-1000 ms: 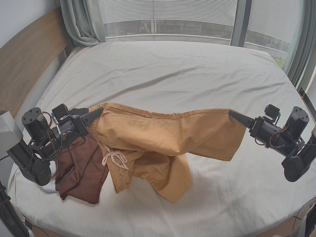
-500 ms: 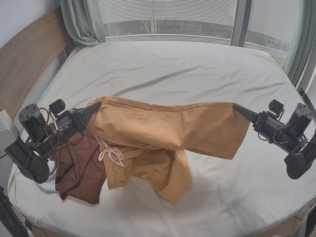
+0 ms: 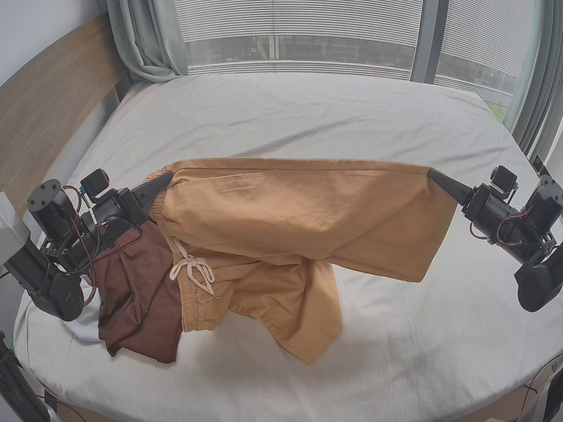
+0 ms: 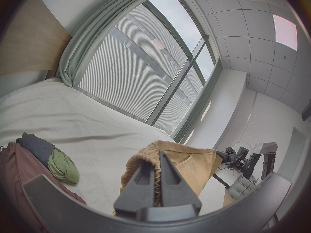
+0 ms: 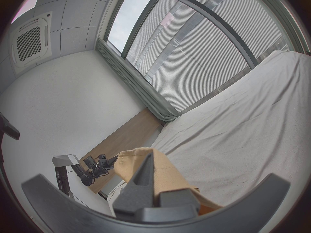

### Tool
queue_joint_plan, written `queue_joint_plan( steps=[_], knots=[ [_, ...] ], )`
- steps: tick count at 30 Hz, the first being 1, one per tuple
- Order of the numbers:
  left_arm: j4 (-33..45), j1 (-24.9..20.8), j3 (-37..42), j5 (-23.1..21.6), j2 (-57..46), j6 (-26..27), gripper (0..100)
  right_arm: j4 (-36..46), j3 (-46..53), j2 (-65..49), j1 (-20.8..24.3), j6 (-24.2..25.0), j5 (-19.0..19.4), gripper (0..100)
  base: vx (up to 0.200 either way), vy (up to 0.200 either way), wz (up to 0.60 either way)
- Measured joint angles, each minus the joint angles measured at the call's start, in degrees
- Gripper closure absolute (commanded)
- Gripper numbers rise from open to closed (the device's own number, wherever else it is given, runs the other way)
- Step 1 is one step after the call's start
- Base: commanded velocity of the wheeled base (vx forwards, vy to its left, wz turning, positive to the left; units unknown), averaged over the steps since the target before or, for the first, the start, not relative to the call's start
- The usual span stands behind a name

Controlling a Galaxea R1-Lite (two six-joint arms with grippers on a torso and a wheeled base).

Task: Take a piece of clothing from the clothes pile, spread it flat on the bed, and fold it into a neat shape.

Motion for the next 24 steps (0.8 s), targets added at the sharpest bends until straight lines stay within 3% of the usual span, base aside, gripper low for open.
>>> queue_joint_plan(
  steps=[15, 24],
  knots=[
    [0.0, 1.3, -0.5, -0.1, -0.1, -0.5, 100, 0.0, -0.5, -2.2, -1.2, 1.3, 0.2, 100, 0.0, 0.0, 0.0],
    [0.0, 1.6, -0.7, -0.2, -1.4, -3.9, 100, 0.0, -0.5, -3.4, -1.9, 1.4, 0.1, 100, 0.0, 0.0, 0.0]
  ],
)
